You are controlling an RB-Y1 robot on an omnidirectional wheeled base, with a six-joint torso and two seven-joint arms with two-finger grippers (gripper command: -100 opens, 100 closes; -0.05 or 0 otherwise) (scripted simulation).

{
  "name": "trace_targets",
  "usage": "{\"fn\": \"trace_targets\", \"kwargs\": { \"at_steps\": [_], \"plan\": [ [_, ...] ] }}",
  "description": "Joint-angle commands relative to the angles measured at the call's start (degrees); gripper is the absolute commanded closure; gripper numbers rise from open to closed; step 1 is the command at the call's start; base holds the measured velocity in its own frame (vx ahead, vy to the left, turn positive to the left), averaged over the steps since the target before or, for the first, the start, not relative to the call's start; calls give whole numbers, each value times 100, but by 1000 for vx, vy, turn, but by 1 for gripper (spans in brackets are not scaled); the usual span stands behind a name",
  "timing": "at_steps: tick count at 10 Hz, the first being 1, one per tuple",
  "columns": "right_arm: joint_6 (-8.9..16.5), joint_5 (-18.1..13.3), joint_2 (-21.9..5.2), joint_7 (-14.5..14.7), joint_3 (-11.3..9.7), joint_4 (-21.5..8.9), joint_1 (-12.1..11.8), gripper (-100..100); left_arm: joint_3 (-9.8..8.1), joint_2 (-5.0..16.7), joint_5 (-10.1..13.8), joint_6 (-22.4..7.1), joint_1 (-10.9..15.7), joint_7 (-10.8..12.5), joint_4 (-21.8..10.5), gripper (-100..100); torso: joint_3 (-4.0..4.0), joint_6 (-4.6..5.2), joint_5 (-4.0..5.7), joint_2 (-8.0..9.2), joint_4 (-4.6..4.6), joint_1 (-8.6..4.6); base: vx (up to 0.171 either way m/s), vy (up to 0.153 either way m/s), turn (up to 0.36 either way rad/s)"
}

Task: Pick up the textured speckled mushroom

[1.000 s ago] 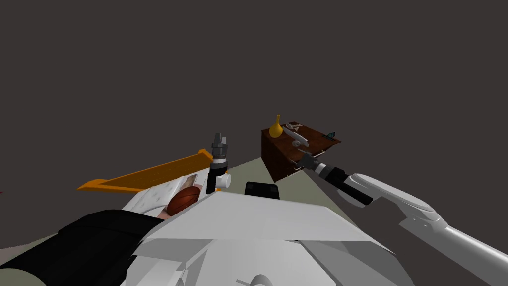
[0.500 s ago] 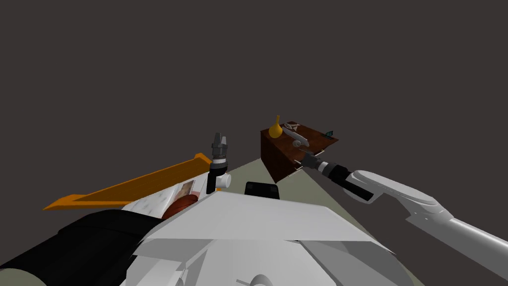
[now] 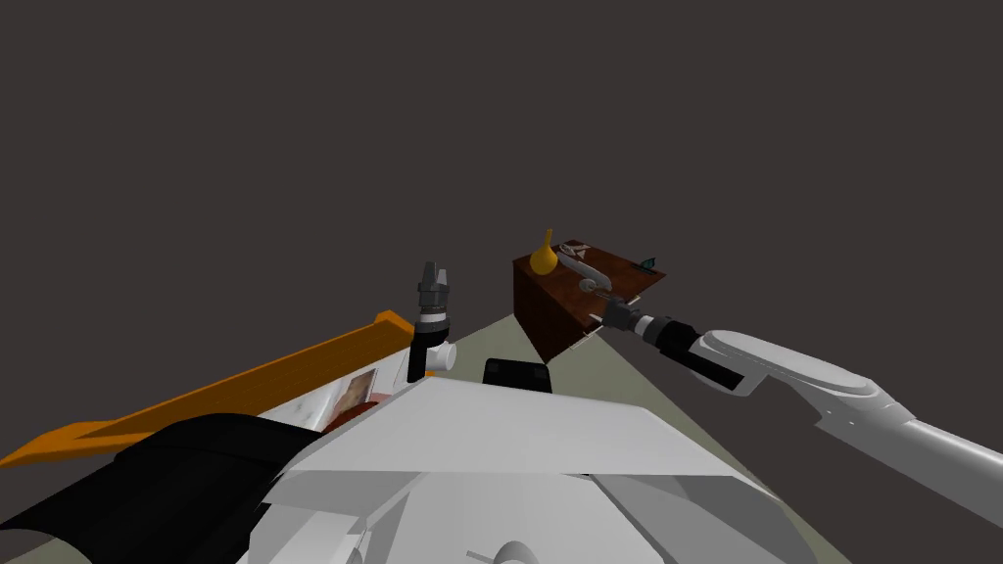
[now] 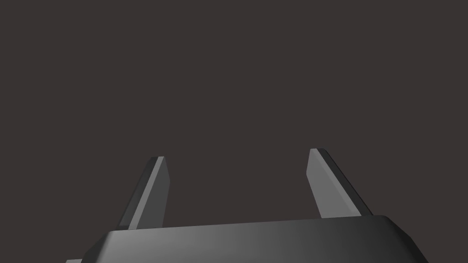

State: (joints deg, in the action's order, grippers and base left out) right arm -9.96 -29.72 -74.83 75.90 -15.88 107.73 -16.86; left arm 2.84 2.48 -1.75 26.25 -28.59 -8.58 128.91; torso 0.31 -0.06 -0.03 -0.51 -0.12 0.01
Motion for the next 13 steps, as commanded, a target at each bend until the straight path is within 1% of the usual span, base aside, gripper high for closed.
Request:
{"fn": "trace_targets", "kwargs": {
  "at_steps": [1,2,3,4,5,6,7,8,11,13],
  "plan": [
    [-10,-194,-138,286,-43,-177,112,-100,0,0,0,0,0,0,0,0,0,0,0,0,0,0,73,53,-102],
    [-10,-194,-138,342,-43,-177,112,-100,0,0,0,0,-1,0,0,0,2,2,0,-4,0,2,63,51,-60],
    [-5,-361,-243,550,-89,-313,210,-100,0,0,0,0,0,0,0,0,1,0,0,-1,0,1,73,61,-100],
    [-5,-361,-243,588,-89,-313,210,-100,0,0,0,0,0,0,0,0,2,2,0,-4,-1,4,60,45,-63],
    [-3,-521,-337,818,-133,-443,304,-100,0,0,0,0,0,0,0,0,1,0,0,-1,0,-1,66,42,-101],
    [-3,-673,-421,965,-176,-565,393,-100,0,0,0,0,0,0,0,0,1,2,1,-2,0,-2,103,69,-152],
    [-3,-673,-421,1031,-176,-565,393,-100,0,0,0,0,-1,0,0,0,6,2,-1,-12,-2,5,79,54,-47],
    [-5,-814,-495,1226,-216,-681,474,-100,0,0,0,0,0,0,0,0,5,-2,0,-9,-2,1,81,41,-62],
    [-17,-1161,-660,1686,-322,-967,668,-100,0,0,0,0,-1,0,0,0,12,-1,1,-21,-5,-2,114,47,-101],
    [-29,-1357,-734,1932,-401,-1141,756,-100,0,0,0,0,0,0,0,0,11,-1,2,-18,-5,-8,88,32,-83]
  ]
}}
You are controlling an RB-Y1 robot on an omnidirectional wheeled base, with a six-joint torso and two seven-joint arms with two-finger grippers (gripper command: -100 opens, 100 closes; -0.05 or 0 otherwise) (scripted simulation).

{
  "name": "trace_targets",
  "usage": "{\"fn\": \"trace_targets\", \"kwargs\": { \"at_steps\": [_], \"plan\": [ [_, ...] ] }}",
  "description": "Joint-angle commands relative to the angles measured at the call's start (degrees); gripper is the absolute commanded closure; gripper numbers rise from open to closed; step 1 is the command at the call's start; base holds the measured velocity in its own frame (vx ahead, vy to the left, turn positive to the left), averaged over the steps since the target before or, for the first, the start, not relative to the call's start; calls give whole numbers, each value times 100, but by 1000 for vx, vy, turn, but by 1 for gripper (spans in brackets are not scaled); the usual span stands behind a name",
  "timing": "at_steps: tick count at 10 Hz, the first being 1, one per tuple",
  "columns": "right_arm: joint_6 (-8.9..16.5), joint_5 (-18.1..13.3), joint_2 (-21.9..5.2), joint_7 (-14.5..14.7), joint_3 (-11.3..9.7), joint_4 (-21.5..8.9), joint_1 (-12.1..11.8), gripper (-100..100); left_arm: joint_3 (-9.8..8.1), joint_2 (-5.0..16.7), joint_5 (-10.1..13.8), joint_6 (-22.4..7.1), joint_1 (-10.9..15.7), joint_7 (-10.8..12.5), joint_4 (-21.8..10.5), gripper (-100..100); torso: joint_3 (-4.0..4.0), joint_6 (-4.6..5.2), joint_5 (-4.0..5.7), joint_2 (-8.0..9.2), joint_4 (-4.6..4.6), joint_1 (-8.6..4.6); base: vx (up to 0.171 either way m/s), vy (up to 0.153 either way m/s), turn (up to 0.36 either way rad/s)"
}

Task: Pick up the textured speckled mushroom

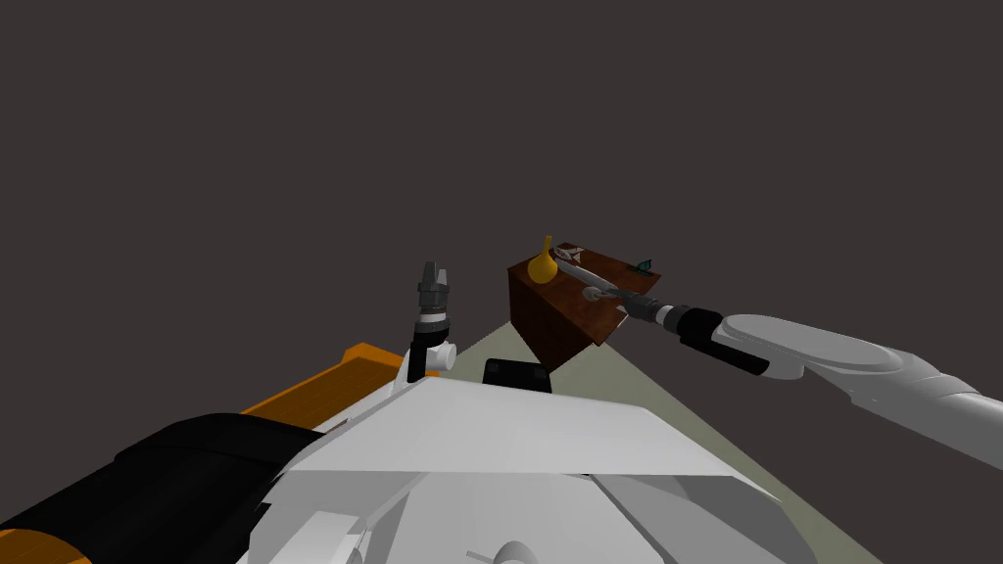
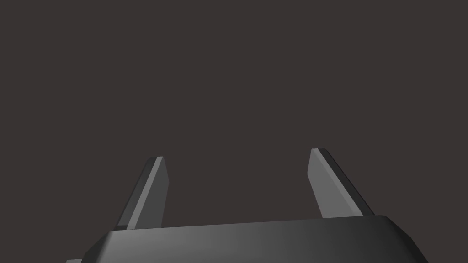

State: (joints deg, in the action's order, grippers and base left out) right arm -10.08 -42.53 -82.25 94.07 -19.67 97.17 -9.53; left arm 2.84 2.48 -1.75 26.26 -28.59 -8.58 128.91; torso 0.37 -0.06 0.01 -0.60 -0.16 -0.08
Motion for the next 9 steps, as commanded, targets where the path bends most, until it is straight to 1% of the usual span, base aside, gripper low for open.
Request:
{"fn": "trace_targets", "kwargs": {
  "at_steps": [1,2,3,4,8,9],
  "plan": [
    [0,0,0,0,0,0,0,-100,0,0,0,0,0,0,0,0,0,0,0,0,0,0,14,23,-34],
    [7,-12,-7,21,-12,-10,10,0,0,0,0,0,1,0,0,0,-11,-2,1,18,4,-4,5,4,6],
    [6,-11,-6,18,-11,-9,9,-100,0,0,0,0,1,0,0,0,-16,-1,2,27,7,-10,0,0,0],
    [6,-11,-6,19,-11,-9,9,100,0,0,0,0,1,0,0,0,-18,-1,3,30,8,-12,0,0,0],
    [6,-11,-6,19,-11,-9,10,100,0,0,0,0,1,0,0,0,-20,-1,3,34,8,-14,0,0,0],
    [6,-11,-6,19,-11,-9,10,0,0,0,0,0,1,0,0,0,-20,-1,3,34,8,-14,0,0,0]
  ]
}}
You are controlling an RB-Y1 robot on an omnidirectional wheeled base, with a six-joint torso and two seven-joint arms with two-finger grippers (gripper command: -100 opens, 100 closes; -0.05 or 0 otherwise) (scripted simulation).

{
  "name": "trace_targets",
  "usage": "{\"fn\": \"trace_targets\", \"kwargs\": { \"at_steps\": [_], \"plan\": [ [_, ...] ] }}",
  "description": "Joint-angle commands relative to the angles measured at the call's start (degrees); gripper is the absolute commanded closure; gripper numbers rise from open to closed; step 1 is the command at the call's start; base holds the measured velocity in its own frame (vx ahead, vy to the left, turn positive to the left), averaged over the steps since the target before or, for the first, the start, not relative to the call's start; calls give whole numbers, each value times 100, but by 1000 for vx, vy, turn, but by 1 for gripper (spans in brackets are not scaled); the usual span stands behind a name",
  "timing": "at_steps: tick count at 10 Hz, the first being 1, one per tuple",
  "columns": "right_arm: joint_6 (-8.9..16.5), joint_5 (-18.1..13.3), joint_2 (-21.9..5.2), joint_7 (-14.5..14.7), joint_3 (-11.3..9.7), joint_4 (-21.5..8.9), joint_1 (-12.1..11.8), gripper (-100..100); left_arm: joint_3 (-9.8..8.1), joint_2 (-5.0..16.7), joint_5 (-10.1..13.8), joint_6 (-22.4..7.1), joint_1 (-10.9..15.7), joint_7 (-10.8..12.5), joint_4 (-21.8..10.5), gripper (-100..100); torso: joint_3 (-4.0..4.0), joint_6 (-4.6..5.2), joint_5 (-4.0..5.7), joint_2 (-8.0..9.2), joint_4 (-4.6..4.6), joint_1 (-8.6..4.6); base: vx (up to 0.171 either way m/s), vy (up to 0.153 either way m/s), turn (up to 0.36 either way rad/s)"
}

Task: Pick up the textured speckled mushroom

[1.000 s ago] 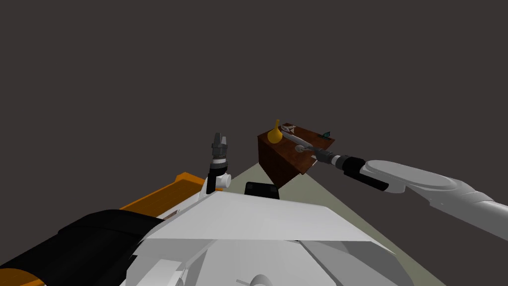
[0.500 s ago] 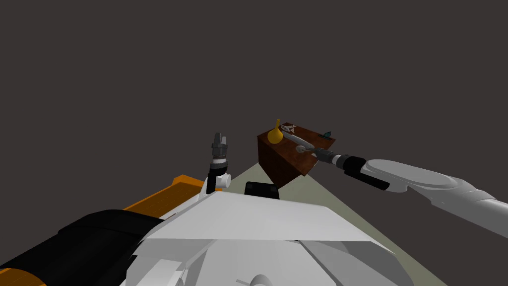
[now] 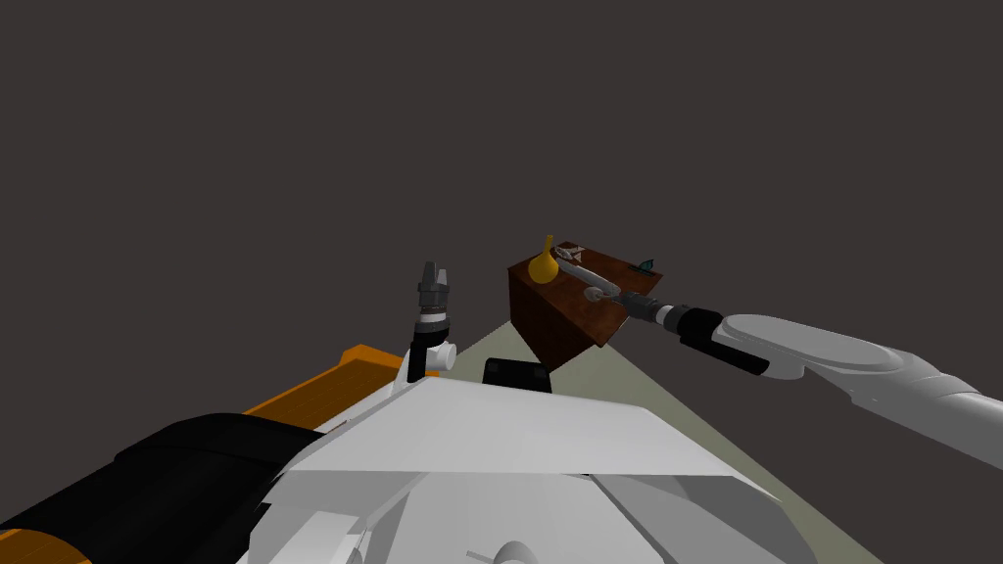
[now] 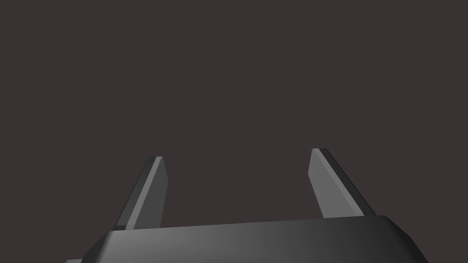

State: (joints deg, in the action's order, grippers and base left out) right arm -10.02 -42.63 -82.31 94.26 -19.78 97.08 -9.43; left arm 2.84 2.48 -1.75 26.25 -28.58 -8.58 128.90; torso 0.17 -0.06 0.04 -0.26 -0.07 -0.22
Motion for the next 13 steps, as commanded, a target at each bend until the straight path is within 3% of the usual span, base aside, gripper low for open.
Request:
{"fn": "trace_targets", "kwargs": {
  "at_steps": [1,5,13],
  "plan": [
    [226,-149,184,42,-32,-73,53,-100,0,0,0,0,0,0,0,0,0,0,0,0,0,0,-40,1,8],
    [691,-444,574,123,-76,-229,154,-100,0,0,0,0,1,0,0,0,-15,0,-1,25,6,7,-67,11,14],
    [1951,-1266,1661,355,-163,-689,418,-100,0,0,0,0,1,0,0,0,-13,1,-1,21,5,1,-73,8,25]
  ]
}}
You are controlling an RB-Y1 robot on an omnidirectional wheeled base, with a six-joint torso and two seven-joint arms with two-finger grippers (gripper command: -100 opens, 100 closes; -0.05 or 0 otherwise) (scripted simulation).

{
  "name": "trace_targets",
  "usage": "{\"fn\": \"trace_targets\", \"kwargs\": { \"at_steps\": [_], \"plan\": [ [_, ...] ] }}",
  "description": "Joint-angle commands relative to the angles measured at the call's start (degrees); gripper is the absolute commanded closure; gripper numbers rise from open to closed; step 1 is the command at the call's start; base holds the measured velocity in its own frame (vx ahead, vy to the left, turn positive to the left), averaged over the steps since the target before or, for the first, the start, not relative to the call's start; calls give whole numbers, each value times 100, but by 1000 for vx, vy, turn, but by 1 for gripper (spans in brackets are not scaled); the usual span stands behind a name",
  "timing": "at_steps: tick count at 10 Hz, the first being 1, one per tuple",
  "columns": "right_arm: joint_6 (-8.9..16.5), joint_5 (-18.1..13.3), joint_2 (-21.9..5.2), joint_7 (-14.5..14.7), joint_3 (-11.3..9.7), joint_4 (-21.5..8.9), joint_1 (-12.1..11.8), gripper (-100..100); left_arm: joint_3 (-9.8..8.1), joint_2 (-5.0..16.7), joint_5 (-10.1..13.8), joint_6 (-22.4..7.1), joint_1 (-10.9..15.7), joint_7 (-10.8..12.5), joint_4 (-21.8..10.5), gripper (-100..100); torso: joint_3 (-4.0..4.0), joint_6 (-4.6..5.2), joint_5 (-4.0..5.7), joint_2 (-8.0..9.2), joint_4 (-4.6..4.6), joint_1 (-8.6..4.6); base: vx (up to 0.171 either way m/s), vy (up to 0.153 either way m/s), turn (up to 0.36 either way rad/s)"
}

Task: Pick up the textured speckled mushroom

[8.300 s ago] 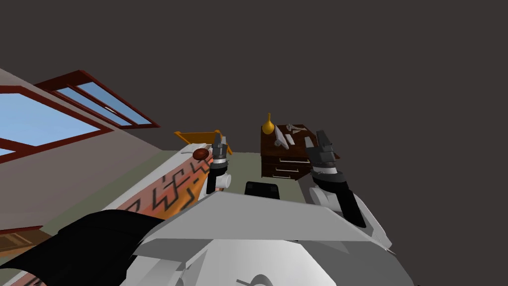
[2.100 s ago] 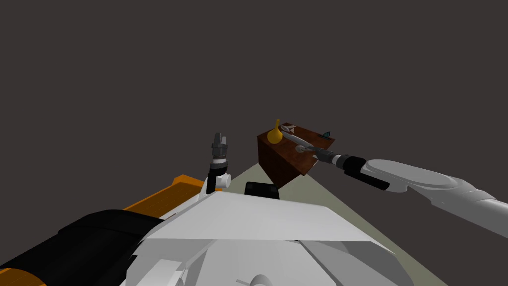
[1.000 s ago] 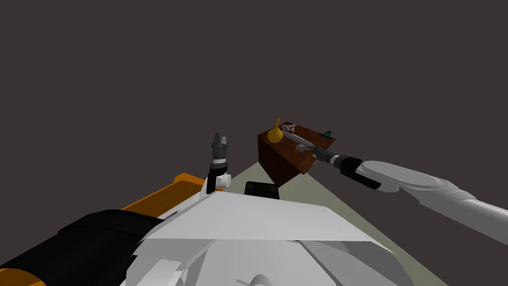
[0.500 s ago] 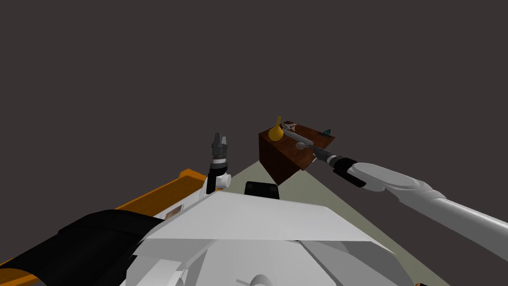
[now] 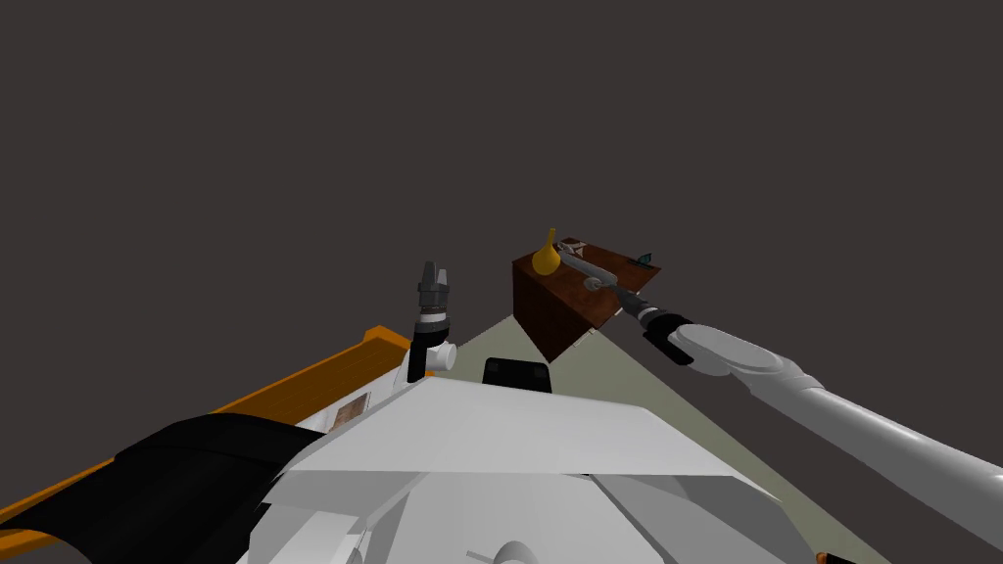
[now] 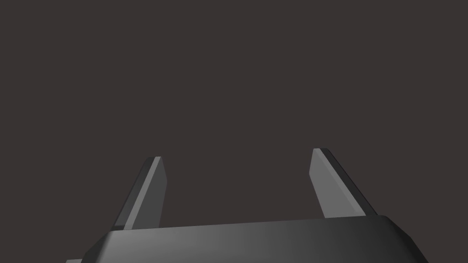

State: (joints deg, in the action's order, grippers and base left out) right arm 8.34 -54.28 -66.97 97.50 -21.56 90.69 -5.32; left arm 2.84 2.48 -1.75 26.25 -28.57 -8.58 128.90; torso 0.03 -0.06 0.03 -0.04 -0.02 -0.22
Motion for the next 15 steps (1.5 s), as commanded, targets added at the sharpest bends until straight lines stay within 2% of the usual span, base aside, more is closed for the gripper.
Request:
{"fn": "trace_targets", "kwargs": {
  "at_steps": [1,3,4,5,6,7,8,10,11,12,13,15],
  "plan": [
    [180,-101,126,31,14,-49,8,-100,0,0,0,0,0,0,0,0,0,0,0,0,0,0,-47,-4,13],
    [542,-384,497,116,-1,-212,97,-100,0,0,0,0,0,0,0,0,3,1,1,-5,-1,-4,-55,-5,33],
    [643,-384,498,116,-1,-212,97,-100,0,0,0,0,0,0,0,0,0,1,1,0,0,-2,-48,-2,15],
    [829,-529,689,161,-4,-296,143,-100,0,0,0,0,0,0,0,0,2,1,-1,-4,0,-2,-39,-11,36],
    [883,-529,689,161,-4,-296,143,-100,0,0,0,0,0,0,0,0,4,0,1,-7,-1,-4,-28,-11,15],
    [1098,-675,882,207,-3,-380,189,-100,0,0,0,0,-1,0,0,0,6,2,0,-11,-2,-5,-27,-8,25],
    [1125,-675,882,207,-3,-380,189,-100,0,0,0,0,-1,0,0,0,7,1,0,-12,-2,-4,-23,-5,23],
    [1512,-965,1264,300,13,-547,279,-100,0,0,0,0,-1,0,0,0,8,0,0,-14,-3,-3,-31,-10,46],
    [1613,-965,1274,300,13,-547,279,-100,0,0,0,0,0,0,0,0,6,0,0,-11,-2,-5,-29,-8,28],
    [1816,-1108,1470,346,27,-629,322,-100,0,0,0,0,-1,0,0,0,6,2,0,-12,-2,-4,-30,-3,40],
    [1856,-1108,1470,346,27,-629,322,-100,0,0,0,0,-1,0,0,0,7,1,0,-12,-2,-2,-21,-1,23],
    [2231,-1386,1859,436,65,-790,405,-100,0,0,0,0,-1,0,0,0,9,0,-1,-17,-3,-1,-22,-2,53]
  ]
}}
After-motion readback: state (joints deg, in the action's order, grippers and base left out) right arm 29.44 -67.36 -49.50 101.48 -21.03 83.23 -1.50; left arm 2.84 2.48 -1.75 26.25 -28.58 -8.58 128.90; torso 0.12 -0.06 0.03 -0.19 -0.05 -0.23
